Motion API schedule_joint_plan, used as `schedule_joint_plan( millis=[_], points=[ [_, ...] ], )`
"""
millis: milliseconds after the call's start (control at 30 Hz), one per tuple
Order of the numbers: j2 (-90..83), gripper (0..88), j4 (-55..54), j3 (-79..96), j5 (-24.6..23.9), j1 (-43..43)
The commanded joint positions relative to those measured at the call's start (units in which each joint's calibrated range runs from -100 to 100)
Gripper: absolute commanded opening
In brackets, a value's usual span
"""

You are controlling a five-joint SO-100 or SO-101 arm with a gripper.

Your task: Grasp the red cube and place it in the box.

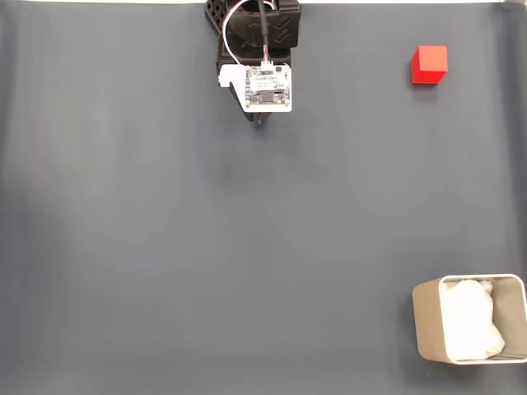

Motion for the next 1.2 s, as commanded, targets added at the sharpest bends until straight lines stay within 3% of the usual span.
schedule_joint_plan(
  millis=[0,1167],
  points=[
    [0.09,1.1,1.20,0.45,0.24,0.47],
    [0.00,1.1,1.20,0.45,0.49,-0.95]
  ],
)
